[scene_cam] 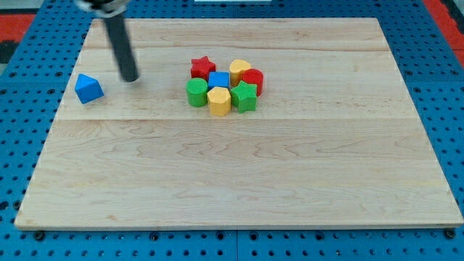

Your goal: Push the triangle and red star into group of blocks

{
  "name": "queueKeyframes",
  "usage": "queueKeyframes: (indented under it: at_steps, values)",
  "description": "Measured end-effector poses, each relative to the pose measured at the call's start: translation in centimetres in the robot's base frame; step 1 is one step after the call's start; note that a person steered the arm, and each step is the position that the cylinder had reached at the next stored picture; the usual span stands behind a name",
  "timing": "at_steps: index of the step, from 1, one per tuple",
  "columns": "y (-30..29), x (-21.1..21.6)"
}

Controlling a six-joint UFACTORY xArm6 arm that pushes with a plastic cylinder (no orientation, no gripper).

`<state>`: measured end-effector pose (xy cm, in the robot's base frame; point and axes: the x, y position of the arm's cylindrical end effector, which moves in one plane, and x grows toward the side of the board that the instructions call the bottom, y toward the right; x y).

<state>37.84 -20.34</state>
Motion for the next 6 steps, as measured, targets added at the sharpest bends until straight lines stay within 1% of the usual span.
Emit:
queueKeyframes:
  at_steps: [1,2,3,4,5,6]
  values:
    - [-2.0,7.3]
    - [-8.8,6.4]
    - [-10.1,3.5]
    - [-4.7,2.1]
    - [-3.5,-0.9]
    - [-3.2,-1.0]
